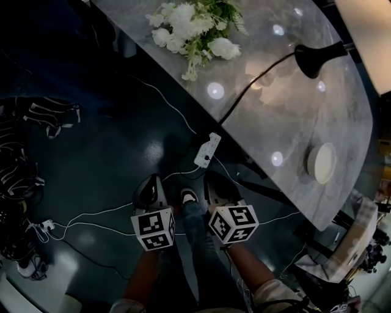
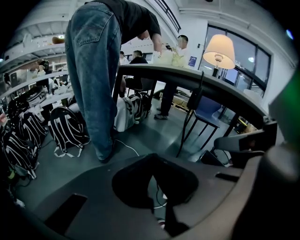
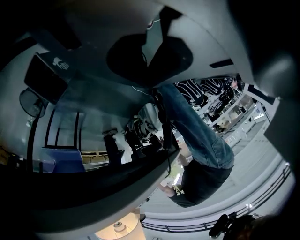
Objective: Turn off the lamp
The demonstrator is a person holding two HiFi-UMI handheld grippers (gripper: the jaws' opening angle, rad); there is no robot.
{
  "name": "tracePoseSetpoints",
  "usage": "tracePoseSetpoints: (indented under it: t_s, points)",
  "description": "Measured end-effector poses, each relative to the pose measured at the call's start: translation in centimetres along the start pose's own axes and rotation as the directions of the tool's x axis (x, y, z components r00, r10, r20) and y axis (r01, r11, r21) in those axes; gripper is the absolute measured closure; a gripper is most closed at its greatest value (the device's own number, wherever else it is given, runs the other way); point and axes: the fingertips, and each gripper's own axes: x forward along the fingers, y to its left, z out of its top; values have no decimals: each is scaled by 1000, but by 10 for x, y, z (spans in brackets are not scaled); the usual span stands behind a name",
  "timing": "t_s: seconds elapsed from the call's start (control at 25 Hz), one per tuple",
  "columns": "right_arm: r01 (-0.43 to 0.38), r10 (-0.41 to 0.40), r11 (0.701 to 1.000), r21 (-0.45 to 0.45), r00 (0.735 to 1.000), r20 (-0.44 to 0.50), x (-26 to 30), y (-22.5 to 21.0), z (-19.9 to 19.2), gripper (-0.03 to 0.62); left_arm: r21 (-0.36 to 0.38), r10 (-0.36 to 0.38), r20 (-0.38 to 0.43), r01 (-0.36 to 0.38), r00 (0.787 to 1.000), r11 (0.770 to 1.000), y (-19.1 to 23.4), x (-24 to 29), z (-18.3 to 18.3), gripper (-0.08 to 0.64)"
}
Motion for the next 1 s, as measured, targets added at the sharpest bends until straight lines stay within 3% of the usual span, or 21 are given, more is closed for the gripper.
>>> tracePoseSetpoints:
  t_s: [0.28,0.72,1.0]
  points:
    - [-16,15,1000,9,996,82,-5,14,30,592,8,-13,1,13,1000,1000,-1,-5,4,569]
    - [-35,35,999,-2,993,116,-3,26,47,589,21,-12,-17,13,1000,1000,1,-14,-4,569]
    - [-53,55,998,-16,991,124,3,35,54,529,21,-11,-34,11,999,1000,4,-18,-16,569]
